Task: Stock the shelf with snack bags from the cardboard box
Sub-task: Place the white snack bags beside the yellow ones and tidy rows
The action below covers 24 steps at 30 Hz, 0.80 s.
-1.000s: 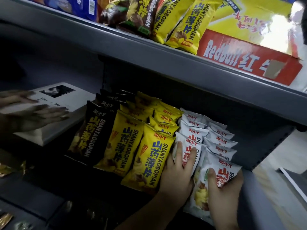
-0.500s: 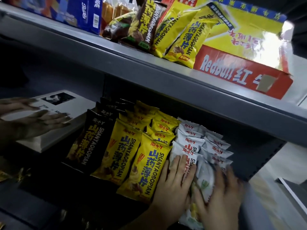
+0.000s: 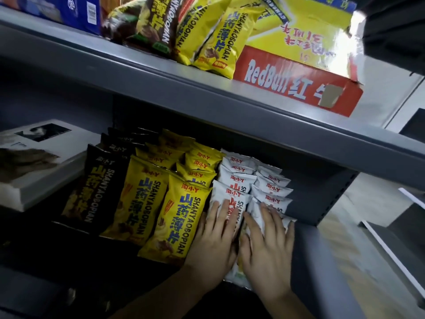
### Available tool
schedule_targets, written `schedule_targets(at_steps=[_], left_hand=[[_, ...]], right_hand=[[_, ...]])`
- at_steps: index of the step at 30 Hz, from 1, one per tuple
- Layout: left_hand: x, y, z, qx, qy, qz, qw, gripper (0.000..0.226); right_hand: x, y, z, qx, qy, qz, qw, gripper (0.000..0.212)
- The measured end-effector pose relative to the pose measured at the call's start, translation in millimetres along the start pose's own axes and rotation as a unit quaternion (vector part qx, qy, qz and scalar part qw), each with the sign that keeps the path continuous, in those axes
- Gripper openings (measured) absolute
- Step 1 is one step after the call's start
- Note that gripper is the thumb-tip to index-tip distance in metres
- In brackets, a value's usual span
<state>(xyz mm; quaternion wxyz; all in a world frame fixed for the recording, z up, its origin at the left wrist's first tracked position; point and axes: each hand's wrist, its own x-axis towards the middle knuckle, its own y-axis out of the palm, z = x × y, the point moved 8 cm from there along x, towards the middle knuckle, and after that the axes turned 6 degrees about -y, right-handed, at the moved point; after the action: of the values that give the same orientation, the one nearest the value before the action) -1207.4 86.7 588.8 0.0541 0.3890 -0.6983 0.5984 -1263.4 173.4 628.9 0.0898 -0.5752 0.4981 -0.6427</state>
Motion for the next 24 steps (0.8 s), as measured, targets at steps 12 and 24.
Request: schedule_targets(at_steps=[12,24], left_hand=[[-56,-19,-18,-0.087,0.006,0.066,0.994,0.059],[-42,-39,-17,-0.172,-0.088,0.074,0.978,0.091]], right_hand=[[-21,-25,-26,0.207,0.128,-0.008,0.97,0.055],[-28,-31,0,0.412,0.145,0.007,0.899,0.067]])
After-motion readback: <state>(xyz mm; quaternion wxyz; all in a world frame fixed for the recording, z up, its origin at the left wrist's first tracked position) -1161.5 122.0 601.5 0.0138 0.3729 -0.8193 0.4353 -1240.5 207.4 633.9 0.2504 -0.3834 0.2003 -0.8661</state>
